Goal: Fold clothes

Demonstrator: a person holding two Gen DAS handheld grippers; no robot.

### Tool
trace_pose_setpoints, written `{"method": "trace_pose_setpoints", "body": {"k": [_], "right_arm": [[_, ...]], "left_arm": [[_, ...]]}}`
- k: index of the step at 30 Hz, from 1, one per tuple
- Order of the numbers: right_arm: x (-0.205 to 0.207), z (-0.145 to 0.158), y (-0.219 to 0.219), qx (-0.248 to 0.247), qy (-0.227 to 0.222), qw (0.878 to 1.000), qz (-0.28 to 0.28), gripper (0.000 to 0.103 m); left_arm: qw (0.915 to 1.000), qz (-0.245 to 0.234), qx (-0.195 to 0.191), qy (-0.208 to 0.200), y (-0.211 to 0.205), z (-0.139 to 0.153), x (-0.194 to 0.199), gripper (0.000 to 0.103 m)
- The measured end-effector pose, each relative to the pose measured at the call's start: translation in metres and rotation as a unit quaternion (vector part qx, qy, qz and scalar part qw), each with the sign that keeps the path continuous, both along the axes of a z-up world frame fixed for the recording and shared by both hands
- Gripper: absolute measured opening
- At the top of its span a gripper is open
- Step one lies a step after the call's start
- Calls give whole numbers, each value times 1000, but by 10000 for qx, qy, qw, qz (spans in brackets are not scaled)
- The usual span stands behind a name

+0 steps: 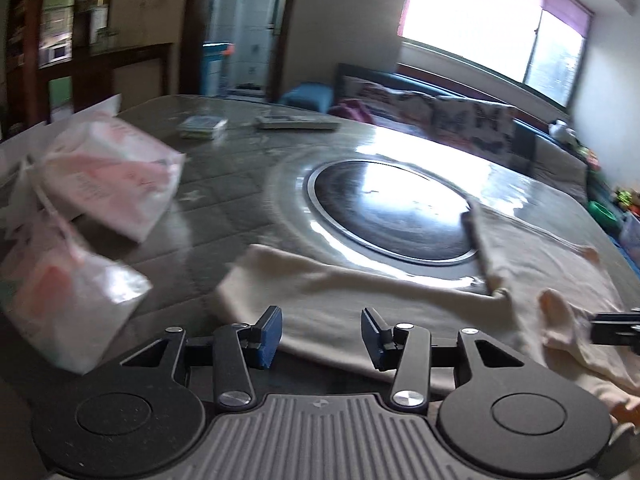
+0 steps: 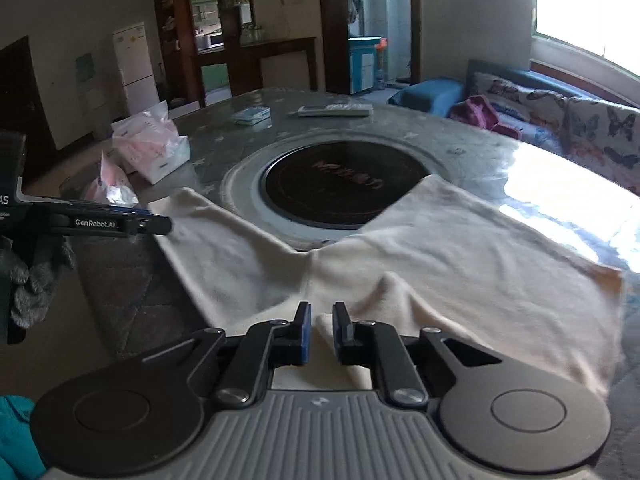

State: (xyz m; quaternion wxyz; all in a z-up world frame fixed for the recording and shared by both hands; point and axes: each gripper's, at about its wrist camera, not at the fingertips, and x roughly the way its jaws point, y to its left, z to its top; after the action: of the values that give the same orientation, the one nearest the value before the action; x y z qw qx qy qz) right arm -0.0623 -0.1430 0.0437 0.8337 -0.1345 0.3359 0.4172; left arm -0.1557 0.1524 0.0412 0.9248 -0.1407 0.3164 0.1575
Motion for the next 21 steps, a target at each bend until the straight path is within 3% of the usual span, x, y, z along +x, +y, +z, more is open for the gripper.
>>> {"method": "trace_pose_setpoints", "body": {"k": [9, 15, 21], "right_arm": [[35, -11, -17, -260, -71, 9978, -612, 18], [39, -34, 11, -520, -144, 9975, -454, 18], [31, -28, 17, -401, -229, 9986, -262, 19]], "left_arm": [[9968, 760, -183, 188, 21, -11, -1, 51], [9963, 782, -268, 233, 24, -13, 1, 51], [9944, 979, -333, 219, 30, -12, 2, 51]]}}
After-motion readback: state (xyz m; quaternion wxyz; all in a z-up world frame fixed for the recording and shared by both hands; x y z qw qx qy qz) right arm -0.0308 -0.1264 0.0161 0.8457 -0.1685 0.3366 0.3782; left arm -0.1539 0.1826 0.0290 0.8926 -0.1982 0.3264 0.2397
